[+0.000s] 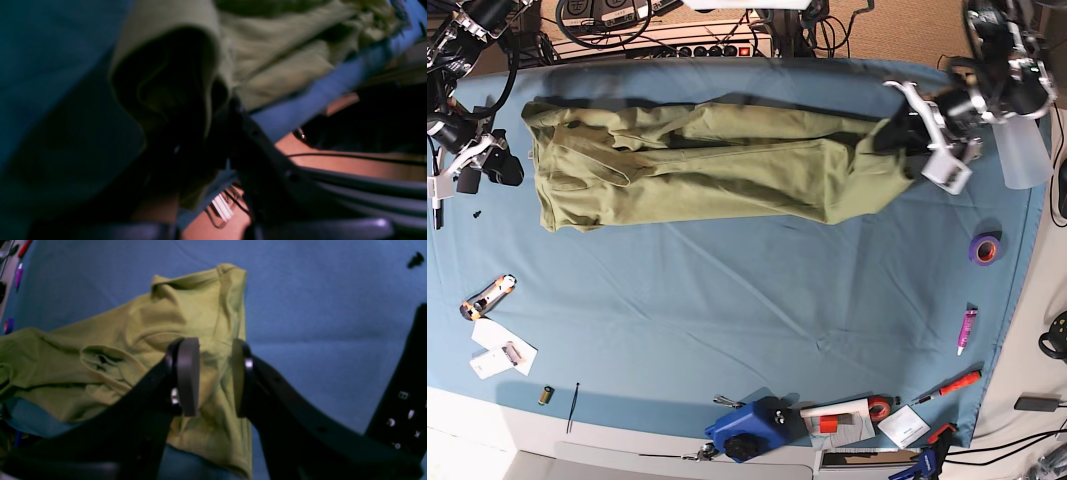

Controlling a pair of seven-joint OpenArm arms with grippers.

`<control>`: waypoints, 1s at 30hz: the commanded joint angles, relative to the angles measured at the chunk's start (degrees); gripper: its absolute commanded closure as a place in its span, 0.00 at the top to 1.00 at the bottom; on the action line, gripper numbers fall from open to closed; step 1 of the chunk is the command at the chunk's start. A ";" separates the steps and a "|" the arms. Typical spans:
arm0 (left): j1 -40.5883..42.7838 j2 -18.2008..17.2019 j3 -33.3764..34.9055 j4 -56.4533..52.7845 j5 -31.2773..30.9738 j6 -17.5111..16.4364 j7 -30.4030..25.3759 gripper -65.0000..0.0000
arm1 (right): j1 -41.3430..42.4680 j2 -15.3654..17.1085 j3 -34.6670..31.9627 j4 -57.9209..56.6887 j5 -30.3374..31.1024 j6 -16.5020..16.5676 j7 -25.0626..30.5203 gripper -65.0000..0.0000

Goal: Layout the t-shirt on the table in an organized manner, then fold the t-shirt properly
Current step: 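Carry the strip end with the left gripper toward the right gripper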

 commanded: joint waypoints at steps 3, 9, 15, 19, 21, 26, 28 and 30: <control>-1.81 1.90 5.77 2.82 5.51 3.69 -4.68 0.00 | 0.35 1.29 0.39 0.96 1.07 0.08 1.01 0.27; -6.10 6.03 21.09 1.79 21.31 9.75 -8.57 0.00 | 0.37 1.31 0.39 0.96 1.09 0.08 1.01 0.27; -9.44 11.45 34.47 1.36 36.33 16.20 -10.62 0.00 | 0.37 1.31 0.39 0.96 1.07 0.08 1.01 0.27; -11.34 13.77 40.50 -0.81 41.44 16.70 -11.69 0.00 | 0.37 1.31 0.39 0.96 1.07 0.08 1.01 0.27; -12.61 14.53 42.27 -3.93 42.12 16.72 -11.69 0.00 | 0.37 1.31 0.39 0.96 1.07 0.08 1.01 0.27; -16.20 15.63 44.06 -12.00 41.99 16.74 -11.39 0.00 | 0.37 1.29 0.39 0.96 1.07 0.08 1.01 0.27; -16.85 15.91 44.06 -12.48 41.00 16.70 -11.21 0.00 | 0.37 1.29 0.39 0.96 1.07 0.08 1.01 0.27; -17.18 16.48 44.06 -12.50 39.65 16.70 -11.28 0.00 | 0.39 1.29 0.39 0.96 1.07 0.08 1.01 0.27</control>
